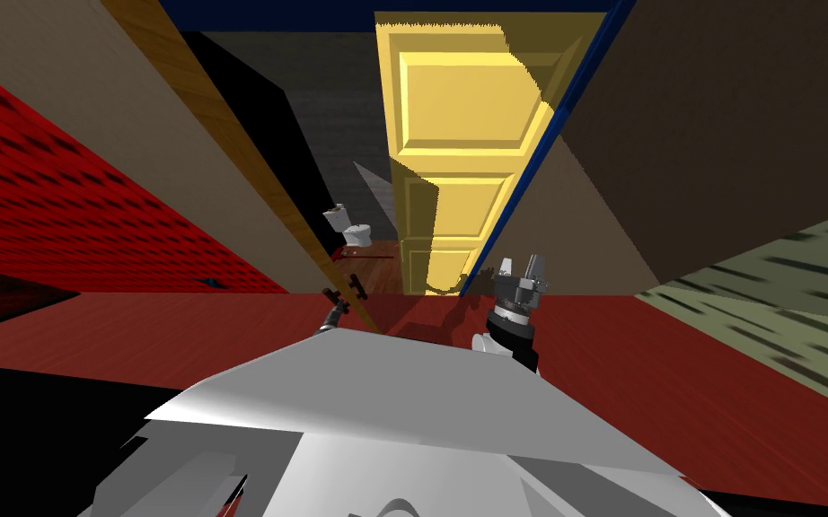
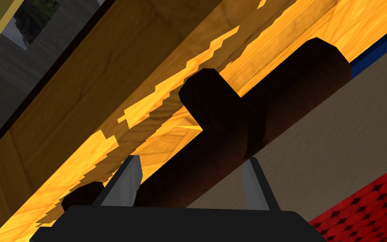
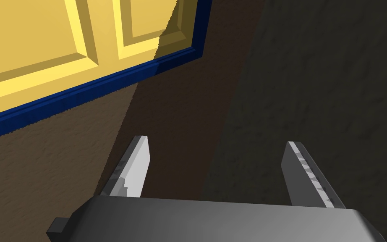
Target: Pull the door open
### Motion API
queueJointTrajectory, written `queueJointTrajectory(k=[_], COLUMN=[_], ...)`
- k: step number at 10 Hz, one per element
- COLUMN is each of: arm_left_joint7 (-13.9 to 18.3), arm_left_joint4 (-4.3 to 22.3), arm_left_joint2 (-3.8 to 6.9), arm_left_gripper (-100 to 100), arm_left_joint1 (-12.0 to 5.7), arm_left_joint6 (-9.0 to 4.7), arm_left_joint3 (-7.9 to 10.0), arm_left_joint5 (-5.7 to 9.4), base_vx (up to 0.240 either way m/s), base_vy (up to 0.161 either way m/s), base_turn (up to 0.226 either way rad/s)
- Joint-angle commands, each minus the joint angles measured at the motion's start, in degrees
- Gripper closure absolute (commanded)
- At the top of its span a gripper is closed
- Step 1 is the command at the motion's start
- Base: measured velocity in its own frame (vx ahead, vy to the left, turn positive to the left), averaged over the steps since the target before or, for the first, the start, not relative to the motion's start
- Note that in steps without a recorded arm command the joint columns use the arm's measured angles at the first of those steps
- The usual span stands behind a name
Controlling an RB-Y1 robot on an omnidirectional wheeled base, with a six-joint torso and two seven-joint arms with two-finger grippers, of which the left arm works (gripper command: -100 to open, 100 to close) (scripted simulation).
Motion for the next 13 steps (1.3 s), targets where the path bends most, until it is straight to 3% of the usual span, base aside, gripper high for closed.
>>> queueJointTrajectory(k=[1, 5, 7, 13], arm_left_joint7=[1.8, 1.8, 2.0, 4.3], arm_left_joint4=[-1.5, -1.5, -0.1, -0.1], arm_left_joint2=[-0.54, -0.54, -0.03, 0.08], arm_left_gripper=[100, 100, 100, 100], arm_left_joint1=[-0.19, -0.19, -0.2, -0.5], arm_left_joint6=[0.59, 0.59, 0.08, 0.02], arm_left_joint3=[-0.21, -0.21, -0.67, -1.45], arm_left_joint5=[0.41, 0.41, 0.54, 1.17], base_vx=[0.004, 0.001, -0.05, -0.034], base_vy=[-0.006, 0.002, 0.055, 0.036], base_turn=[0.01, -0.001, -0.025, -0.024])
